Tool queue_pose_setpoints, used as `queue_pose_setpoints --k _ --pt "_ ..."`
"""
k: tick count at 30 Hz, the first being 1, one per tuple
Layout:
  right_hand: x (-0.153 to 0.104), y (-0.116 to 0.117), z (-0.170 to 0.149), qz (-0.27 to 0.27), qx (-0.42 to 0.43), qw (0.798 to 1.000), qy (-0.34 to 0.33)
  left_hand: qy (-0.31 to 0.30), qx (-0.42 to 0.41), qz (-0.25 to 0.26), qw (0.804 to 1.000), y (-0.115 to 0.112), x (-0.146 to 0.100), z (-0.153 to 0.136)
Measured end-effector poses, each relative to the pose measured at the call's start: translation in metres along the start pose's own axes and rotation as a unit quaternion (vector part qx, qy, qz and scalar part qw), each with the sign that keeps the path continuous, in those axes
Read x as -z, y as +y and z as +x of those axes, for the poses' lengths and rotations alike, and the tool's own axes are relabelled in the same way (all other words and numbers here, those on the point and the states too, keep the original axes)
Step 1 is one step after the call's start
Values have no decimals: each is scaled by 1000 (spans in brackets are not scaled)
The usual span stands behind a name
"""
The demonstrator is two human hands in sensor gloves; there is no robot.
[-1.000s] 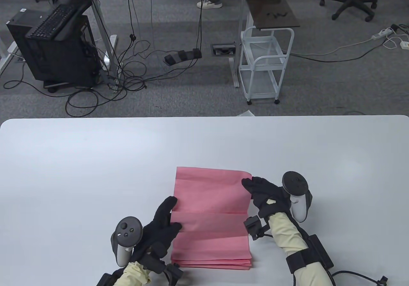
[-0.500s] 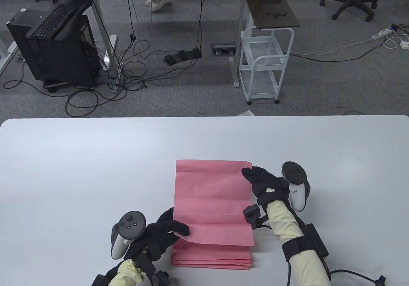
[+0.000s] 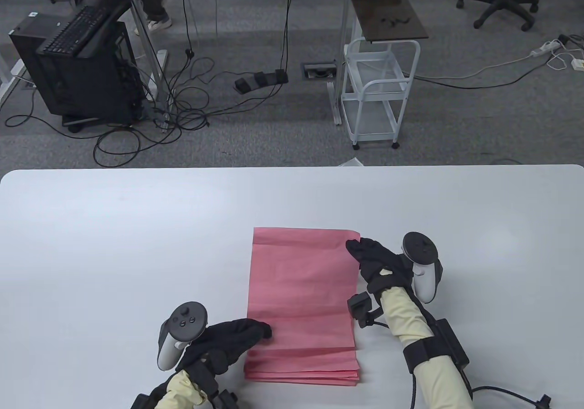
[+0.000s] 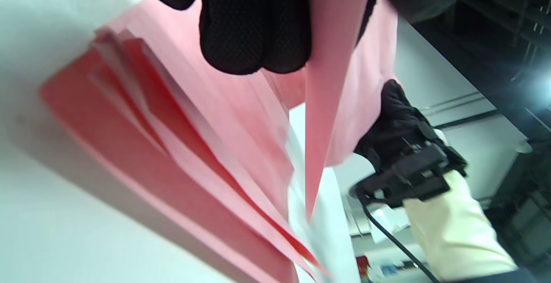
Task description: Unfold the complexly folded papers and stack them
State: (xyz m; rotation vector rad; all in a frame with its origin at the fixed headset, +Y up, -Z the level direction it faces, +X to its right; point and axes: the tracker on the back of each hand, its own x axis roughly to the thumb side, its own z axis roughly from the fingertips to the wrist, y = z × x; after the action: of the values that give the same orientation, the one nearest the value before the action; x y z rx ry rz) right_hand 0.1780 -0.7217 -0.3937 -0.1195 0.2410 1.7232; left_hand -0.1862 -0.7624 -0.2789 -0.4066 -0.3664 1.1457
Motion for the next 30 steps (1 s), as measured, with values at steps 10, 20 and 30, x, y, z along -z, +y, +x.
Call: queue_pose_setpoints --k 10,20,30 --pt "1 -1 1 -12 -5 1000 4 7 95 16 995 -3 1 6" --pt "4 1 -10 -25 -24 999 25 -30 194 45 979 -5 -3 15" --pt "10 13 -26 -29 -45 998 36 21 225 -87 970 -9 4 2"
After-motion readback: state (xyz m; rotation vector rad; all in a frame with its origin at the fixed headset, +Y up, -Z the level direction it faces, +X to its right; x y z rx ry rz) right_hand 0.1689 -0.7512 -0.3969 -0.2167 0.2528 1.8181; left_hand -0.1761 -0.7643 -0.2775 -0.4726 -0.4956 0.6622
